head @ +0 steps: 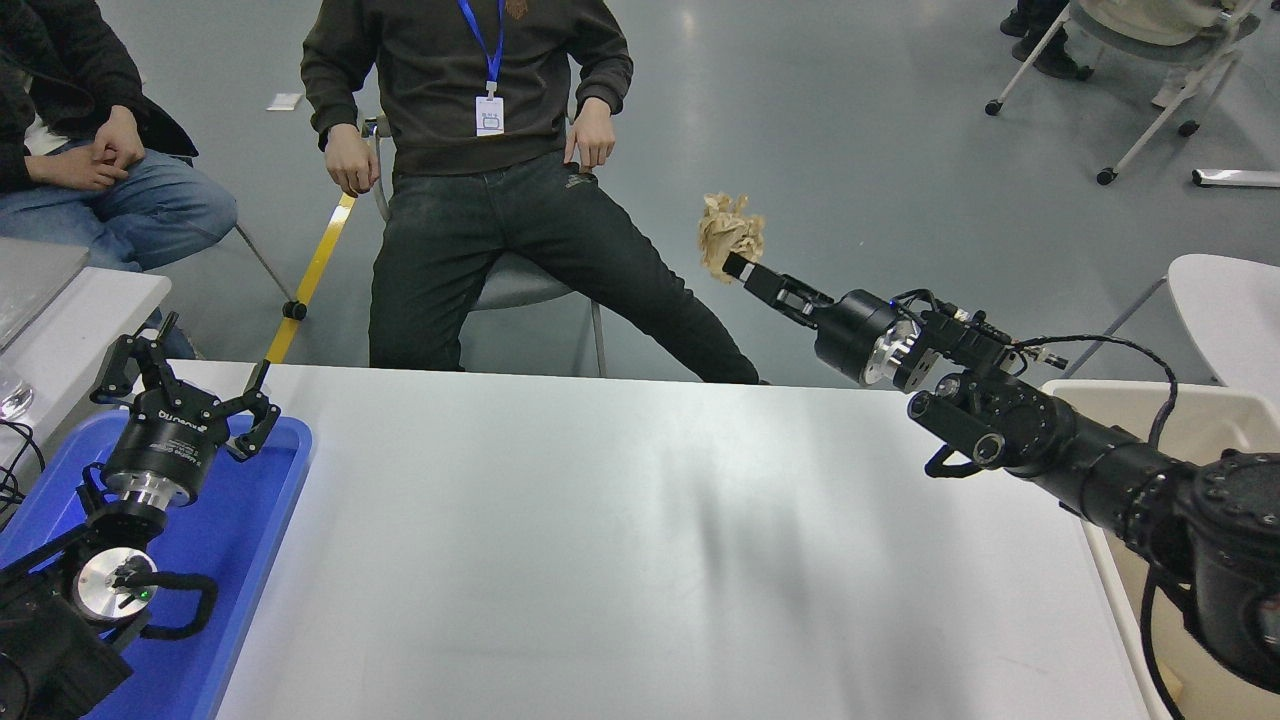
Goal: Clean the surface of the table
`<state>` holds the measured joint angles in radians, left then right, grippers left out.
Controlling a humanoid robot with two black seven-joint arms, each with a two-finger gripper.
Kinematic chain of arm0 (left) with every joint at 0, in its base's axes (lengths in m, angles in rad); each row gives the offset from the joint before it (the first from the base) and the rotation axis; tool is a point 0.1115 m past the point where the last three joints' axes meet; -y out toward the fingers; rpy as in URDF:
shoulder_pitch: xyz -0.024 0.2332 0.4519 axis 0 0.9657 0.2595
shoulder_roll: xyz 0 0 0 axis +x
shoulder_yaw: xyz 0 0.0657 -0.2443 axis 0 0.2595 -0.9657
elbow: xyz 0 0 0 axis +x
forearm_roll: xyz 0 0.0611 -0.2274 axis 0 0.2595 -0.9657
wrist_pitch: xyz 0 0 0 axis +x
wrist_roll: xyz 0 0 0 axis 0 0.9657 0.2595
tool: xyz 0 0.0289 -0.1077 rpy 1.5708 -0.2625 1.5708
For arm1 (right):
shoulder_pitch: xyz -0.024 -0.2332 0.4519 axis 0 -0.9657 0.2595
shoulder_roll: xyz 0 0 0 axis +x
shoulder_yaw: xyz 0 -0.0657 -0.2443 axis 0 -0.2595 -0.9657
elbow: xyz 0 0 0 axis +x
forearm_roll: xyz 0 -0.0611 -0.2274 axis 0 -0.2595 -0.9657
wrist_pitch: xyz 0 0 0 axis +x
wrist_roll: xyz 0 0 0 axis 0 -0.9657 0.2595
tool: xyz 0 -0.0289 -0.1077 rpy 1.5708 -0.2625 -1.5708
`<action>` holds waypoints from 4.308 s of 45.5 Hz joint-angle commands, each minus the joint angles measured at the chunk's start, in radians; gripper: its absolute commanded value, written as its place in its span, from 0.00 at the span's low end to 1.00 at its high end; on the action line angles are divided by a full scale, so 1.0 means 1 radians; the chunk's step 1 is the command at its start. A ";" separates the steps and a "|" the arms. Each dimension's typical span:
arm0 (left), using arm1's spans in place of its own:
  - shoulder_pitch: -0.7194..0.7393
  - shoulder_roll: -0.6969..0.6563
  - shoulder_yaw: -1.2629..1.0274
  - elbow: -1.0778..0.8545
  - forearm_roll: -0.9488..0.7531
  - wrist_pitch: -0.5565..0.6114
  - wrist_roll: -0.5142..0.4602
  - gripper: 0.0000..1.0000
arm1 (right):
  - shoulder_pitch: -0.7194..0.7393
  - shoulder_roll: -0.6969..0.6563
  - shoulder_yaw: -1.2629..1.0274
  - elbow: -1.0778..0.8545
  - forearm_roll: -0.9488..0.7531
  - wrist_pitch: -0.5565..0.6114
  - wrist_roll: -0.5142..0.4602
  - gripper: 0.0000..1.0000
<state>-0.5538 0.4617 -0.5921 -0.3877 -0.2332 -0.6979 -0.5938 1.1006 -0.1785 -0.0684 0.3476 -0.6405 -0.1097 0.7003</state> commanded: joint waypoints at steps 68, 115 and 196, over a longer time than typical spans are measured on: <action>0.000 0.000 0.000 0.001 0.000 0.000 -0.001 1.00 | -0.418 -0.285 0.029 -0.380 0.472 0.027 -0.617 0.00; 0.000 0.000 0.000 0.001 0.000 0.000 -0.001 1.00 | -0.502 -0.159 0.016 -0.368 0.472 0.030 -0.617 0.00; 0.000 0.000 0.000 0.000 0.000 0.000 -0.001 1.00 | -0.050 -0.414 0.691 0.083 0.472 0.022 -0.607 0.99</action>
<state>-0.5538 0.4617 -0.5921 -0.3874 -0.2332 -0.6980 -0.5949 0.9737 -0.5429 0.3492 0.2659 -0.1681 -0.0845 0.0938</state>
